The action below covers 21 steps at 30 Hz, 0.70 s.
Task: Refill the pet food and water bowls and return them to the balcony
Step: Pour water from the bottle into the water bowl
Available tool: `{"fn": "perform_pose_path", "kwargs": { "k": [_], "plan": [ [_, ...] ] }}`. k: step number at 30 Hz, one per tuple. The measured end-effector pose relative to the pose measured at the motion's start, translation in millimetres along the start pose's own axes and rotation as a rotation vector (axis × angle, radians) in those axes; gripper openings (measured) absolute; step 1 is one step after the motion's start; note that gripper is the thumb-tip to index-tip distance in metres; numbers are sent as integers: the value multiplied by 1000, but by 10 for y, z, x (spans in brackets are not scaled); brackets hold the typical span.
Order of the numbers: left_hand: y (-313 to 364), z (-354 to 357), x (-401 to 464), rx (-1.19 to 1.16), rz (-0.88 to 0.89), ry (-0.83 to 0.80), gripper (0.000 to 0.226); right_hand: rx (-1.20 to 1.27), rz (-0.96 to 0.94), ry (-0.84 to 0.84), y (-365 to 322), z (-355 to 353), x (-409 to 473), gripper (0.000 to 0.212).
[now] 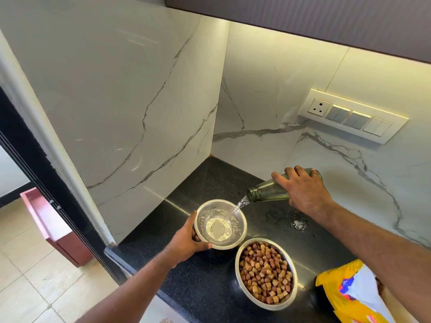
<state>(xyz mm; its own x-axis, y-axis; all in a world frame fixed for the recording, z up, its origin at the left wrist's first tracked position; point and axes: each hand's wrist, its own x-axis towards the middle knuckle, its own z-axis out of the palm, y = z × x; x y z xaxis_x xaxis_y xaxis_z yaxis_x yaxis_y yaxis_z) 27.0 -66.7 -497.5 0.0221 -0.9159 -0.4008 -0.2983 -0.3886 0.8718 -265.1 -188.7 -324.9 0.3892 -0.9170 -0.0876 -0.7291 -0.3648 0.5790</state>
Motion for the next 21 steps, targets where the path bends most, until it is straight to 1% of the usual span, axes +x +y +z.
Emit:
{"fn": "perform_pose_path", "kwargs": {
  "k": [21],
  "plan": [
    [-72, 5, 56, -1, 5, 4, 121, -28, 11, 44, 68, -75, 71, 108]
  ]
}}
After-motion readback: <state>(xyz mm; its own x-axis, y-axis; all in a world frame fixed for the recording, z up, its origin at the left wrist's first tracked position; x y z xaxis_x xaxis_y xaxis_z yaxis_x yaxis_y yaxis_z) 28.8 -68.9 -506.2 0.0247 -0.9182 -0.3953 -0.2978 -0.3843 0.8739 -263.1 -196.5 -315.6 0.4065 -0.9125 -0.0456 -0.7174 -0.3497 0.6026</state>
